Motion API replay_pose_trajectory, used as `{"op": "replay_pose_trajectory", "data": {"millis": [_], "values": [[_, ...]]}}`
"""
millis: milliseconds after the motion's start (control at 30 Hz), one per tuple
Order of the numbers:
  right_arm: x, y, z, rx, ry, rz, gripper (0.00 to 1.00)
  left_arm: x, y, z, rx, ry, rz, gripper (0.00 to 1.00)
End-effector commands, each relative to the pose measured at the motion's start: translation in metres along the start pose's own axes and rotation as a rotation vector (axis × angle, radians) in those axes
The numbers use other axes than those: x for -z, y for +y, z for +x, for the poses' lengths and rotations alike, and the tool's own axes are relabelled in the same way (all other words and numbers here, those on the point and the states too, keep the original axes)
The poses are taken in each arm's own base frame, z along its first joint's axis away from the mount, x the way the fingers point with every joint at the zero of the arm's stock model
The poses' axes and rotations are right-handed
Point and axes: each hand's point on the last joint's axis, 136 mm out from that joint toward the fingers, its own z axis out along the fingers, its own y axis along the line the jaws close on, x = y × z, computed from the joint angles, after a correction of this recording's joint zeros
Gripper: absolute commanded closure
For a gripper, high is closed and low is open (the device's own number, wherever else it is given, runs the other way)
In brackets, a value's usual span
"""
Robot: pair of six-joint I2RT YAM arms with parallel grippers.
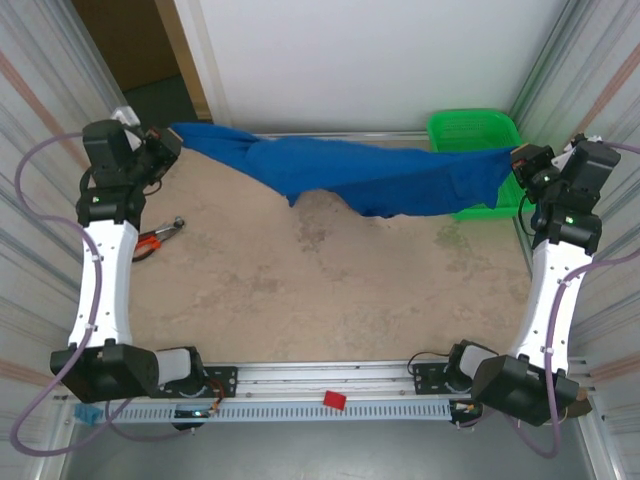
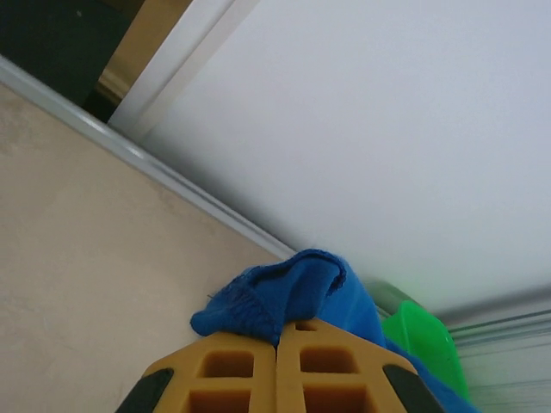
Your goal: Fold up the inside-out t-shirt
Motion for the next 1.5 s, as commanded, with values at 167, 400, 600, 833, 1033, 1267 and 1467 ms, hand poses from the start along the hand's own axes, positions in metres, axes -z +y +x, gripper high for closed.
{"op": "replay_pose_trajectory", "data": {"millis": [167, 400, 600, 833, 1033, 1267, 1467], "values": [[0.007, -0.014, 0.071, -0.002, 0.167, -0.034, 1.0, -0.001, 0.059, 0.089, 0.118, 0.155, -0.038, 0.48], [0.012, -0.033, 0.115, 0.049, 0.263, 0.011, 1.0, -0.01, 0.062, 0.191, -0.034, 0.382, -0.06, 0.42], [0.013, -0.044, 0.126, 0.06, 0.286, 0.041, 1.0, -0.046, 0.057, 0.268, -0.23, 0.582, -0.093, 0.4], [0.009, -0.044, 0.133, 0.085, 0.294, 0.054, 1.0, -0.099, 0.059, 0.328, -0.166, 0.666, -0.18, 0.4], [0.006, -0.046, 0.141, 0.097, 0.309, 0.062, 1.0, -0.13, 0.029, 0.356, -0.165, 0.692, -0.143, 0.39], [0.007, -0.045, 0.143, 0.099, 0.312, 0.056, 1.0, -0.143, 0.027, 0.369, -0.216, 0.714, -0.162, 0.39], [0.006, -0.042, 0.142, 0.095, 0.307, 0.045, 1.0, -0.149, 0.029, 0.385, -0.204, 0.767, -0.151, 0.4]]}}
